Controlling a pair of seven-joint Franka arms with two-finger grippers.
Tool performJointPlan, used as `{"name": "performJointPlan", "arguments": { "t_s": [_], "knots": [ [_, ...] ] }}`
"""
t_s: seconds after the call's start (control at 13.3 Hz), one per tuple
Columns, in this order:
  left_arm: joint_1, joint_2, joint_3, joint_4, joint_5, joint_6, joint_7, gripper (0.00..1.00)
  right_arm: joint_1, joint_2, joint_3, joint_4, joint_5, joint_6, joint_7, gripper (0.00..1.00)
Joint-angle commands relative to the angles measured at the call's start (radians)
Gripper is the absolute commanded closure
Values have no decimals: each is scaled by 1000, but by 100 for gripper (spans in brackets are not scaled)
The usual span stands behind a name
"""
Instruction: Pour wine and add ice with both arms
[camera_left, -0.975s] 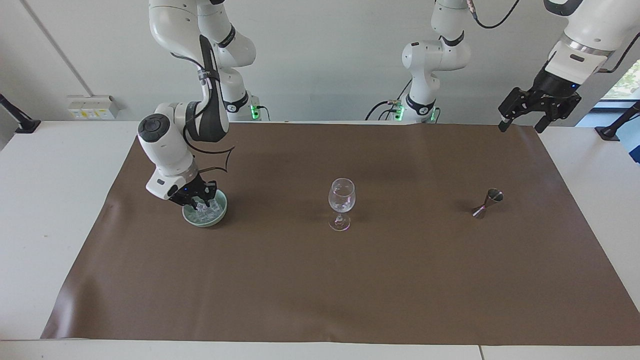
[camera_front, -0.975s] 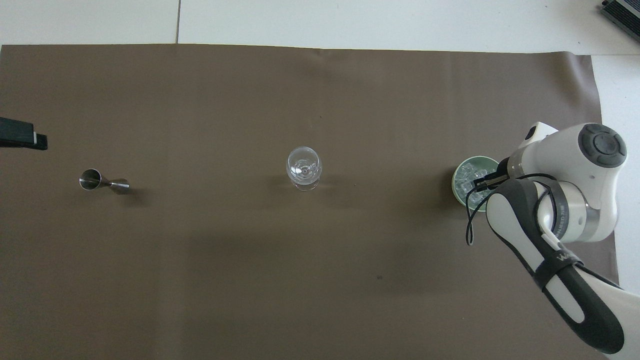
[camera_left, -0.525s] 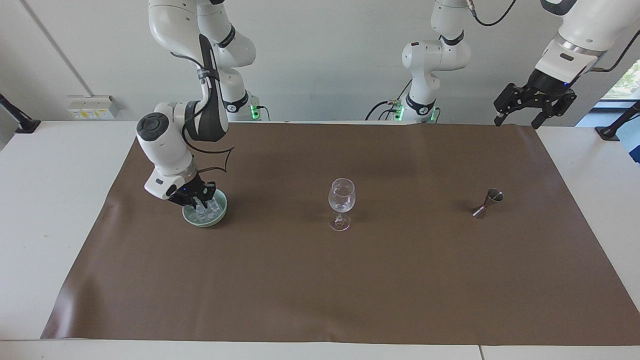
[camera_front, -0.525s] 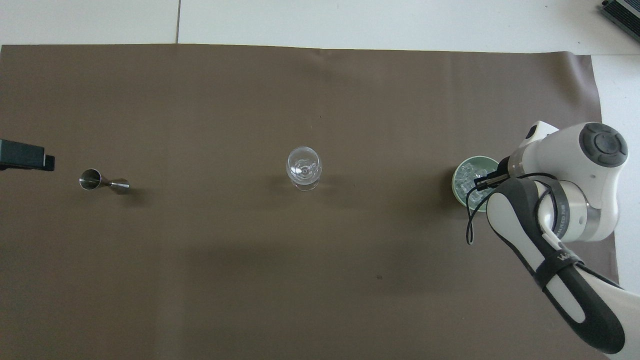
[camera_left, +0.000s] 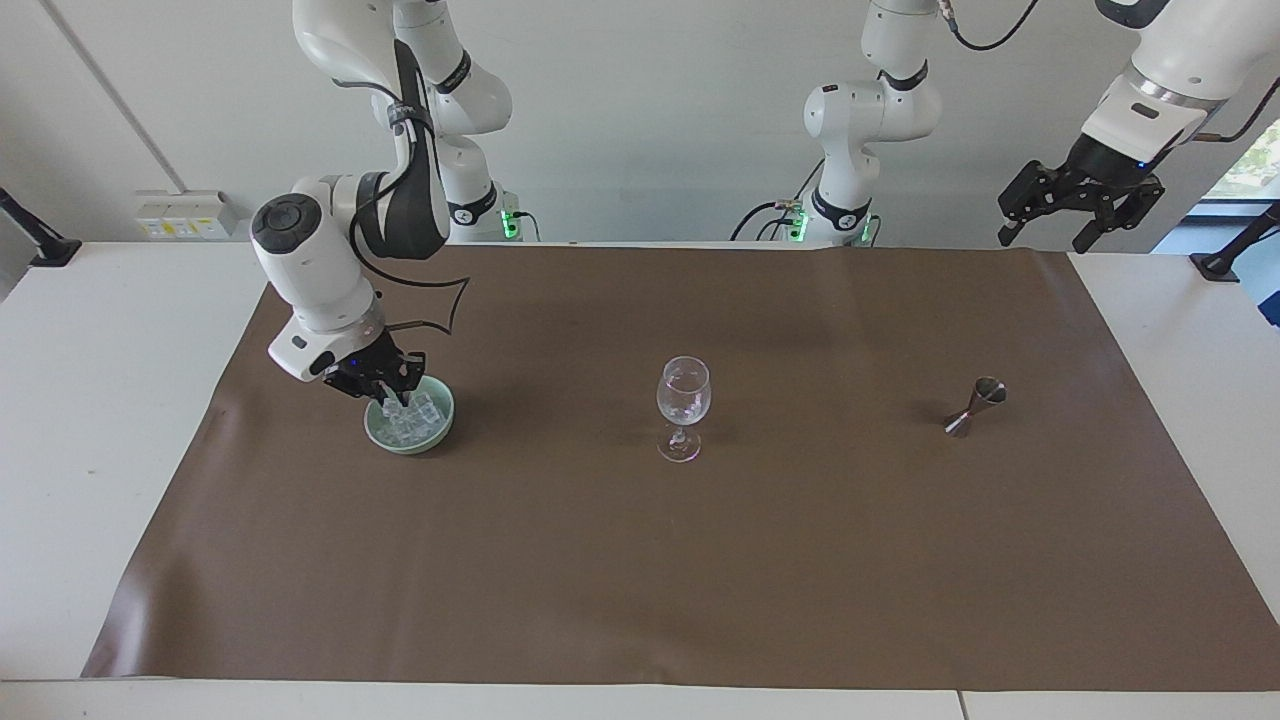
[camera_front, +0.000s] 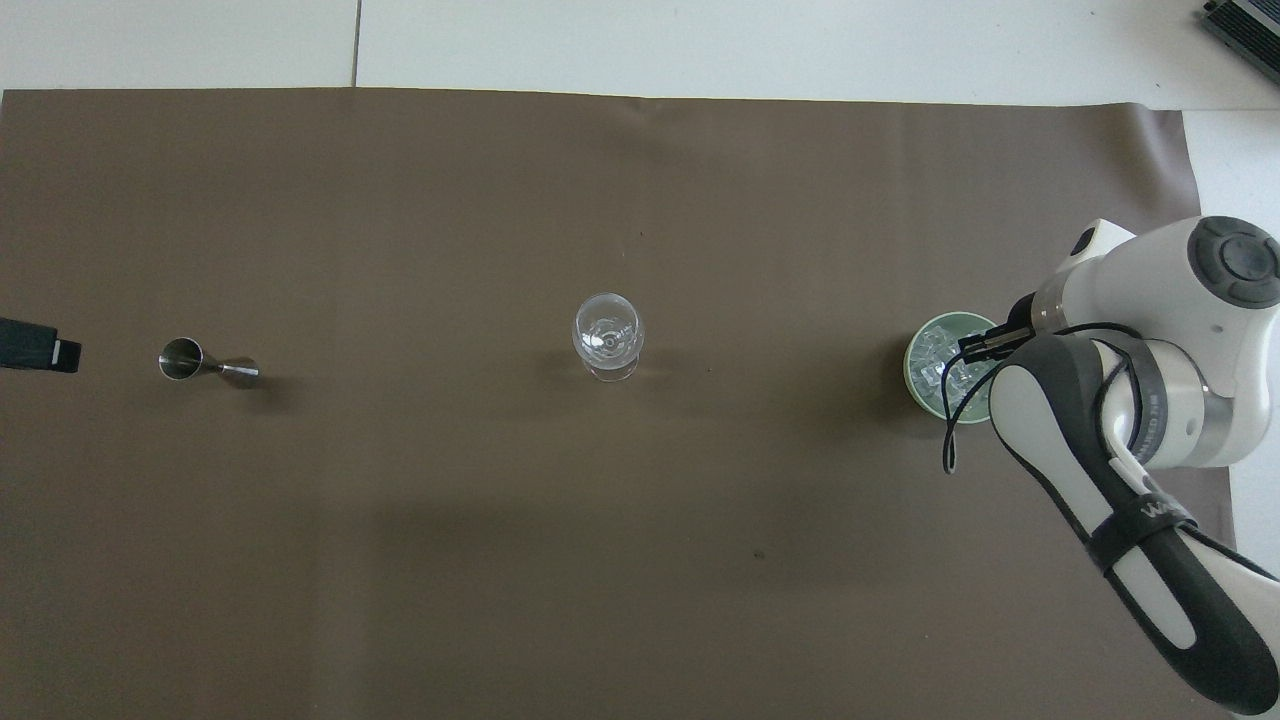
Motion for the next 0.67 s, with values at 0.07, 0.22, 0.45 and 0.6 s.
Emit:
{"name": "performJointPlan", "arguments": {
  "t_s": [0.07,0.22,0.45,0.6],
  "knots": [
    [2,-26,-14,-23,47,-40,-105,0,30,-23,46,77,16,-93,186,100],
    [5,-26,-50,-21,65,-45,-142,0,36,-24,104,99,14,-104,297,100],
    [17,-24,-50,-23,52,-34,-147,0,59,-35,137,134,10,-105,447,100],
    [19,-23,-49,-18,50,-38,-146,0,79,-46,146,160,13,-107,489,100]
  ]
}}
